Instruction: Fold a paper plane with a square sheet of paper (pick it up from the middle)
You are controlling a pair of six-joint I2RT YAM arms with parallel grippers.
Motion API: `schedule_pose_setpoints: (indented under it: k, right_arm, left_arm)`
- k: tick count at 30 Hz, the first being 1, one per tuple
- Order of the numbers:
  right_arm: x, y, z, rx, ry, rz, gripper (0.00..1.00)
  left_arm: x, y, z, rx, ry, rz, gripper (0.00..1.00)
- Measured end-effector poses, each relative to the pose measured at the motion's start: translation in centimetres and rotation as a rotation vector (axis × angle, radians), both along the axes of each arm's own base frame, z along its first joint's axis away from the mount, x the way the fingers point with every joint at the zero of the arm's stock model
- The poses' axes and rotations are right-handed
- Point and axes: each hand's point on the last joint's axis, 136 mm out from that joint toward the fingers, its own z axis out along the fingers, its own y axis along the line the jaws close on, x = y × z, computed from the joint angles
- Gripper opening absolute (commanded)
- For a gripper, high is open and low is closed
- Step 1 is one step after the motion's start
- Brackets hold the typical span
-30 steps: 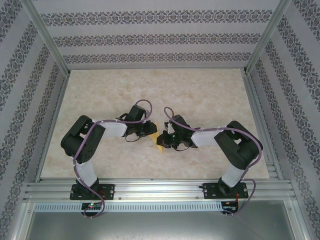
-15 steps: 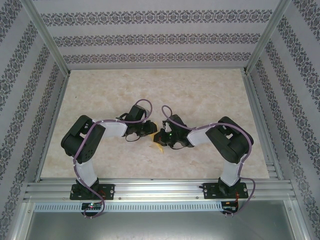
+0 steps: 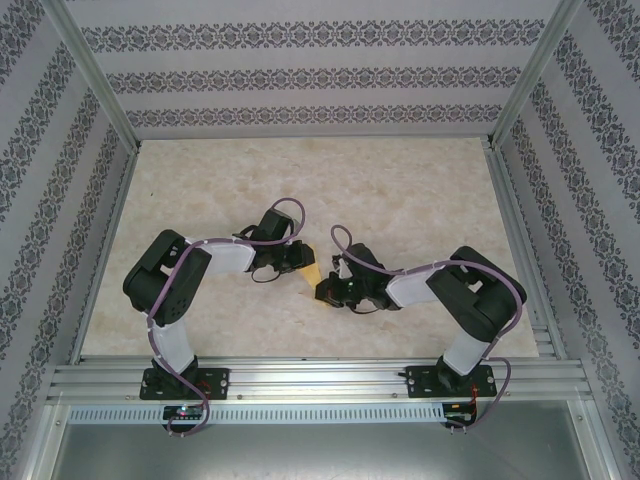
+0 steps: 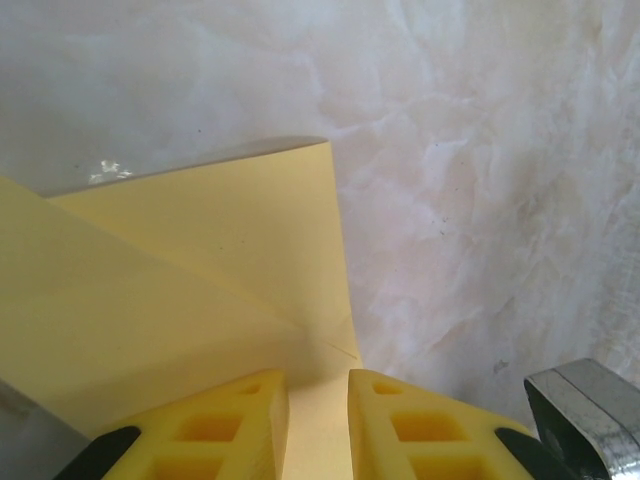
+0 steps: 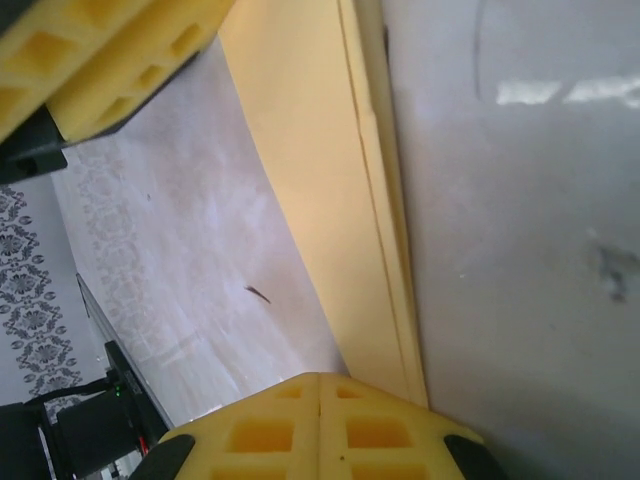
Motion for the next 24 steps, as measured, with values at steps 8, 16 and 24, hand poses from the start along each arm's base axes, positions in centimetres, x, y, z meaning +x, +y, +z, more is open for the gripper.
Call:
schedule_pose_setpoints:
  k: [8, 16, 24]
  right_arm:
    - [-0.9, -0.8, -0.1, 0.006, -0.004, -0.003, 0.07]
    - [-1.8, -1.6, -0.1, 0.009, -0.008, -0.001, 0.07]
    - [-3.1, -2.6, 0.0, -0.025, 0.021, 0.004, 0.08]
  left_arm:
    - [0.0, 0.0, 0.0, 0.005, 0.007, 0.0, 0.24]
    - [0.0, 0.0, 0.0, 0.01, 0.013, 0.0, 0.24]
    - [0.0, 0.0, 0.0, 0.014, 0.008, -0.008, 0.25]
